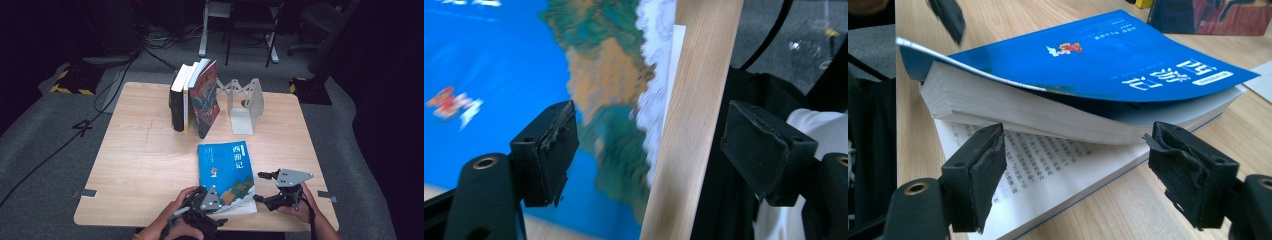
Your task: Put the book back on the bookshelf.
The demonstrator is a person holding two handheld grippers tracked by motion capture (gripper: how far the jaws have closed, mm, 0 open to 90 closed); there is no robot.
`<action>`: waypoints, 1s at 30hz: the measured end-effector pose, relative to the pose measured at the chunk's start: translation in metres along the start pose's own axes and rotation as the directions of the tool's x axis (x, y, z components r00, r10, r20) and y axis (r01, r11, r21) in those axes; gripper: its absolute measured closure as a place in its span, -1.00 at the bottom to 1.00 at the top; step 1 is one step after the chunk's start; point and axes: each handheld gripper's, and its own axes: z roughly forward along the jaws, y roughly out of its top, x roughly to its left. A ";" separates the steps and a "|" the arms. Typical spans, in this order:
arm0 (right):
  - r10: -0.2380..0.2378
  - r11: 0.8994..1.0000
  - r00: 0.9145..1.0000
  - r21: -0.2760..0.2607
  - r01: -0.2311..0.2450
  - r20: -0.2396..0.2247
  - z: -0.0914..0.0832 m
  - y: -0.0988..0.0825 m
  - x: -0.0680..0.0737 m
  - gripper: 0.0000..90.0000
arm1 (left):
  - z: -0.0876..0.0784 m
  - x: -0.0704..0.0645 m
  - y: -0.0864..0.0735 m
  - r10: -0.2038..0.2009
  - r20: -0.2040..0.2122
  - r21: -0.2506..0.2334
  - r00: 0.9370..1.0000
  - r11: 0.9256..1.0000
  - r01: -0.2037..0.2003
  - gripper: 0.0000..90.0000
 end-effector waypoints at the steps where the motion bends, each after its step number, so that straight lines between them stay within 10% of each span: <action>1: -0.001 1.000 1.000 -0.003 0.001 0.002 0.000 0.001 0.000 -0.47 | 0.000 0.000 0.000 0.000 0.000 0.000 1.000 1.000 0.000 -0.49; 19: -0.001 0.999 1.000 -0.033 0.002 0.019 0.005 0.013 0.001 -0.47 | 0.038 0.005 0.017 -0.095 -0.154 -0.033 0.984 0.995 0.091 -0.10; 30: 0.005 0.999 0.999 -0.036 -0.004 0.033 0.007 0.013 -0.002 -0.43 | 0.027 0.000 0.017 -0.001 -0.166 -0.064 0.986 0.998 -0.010 0.59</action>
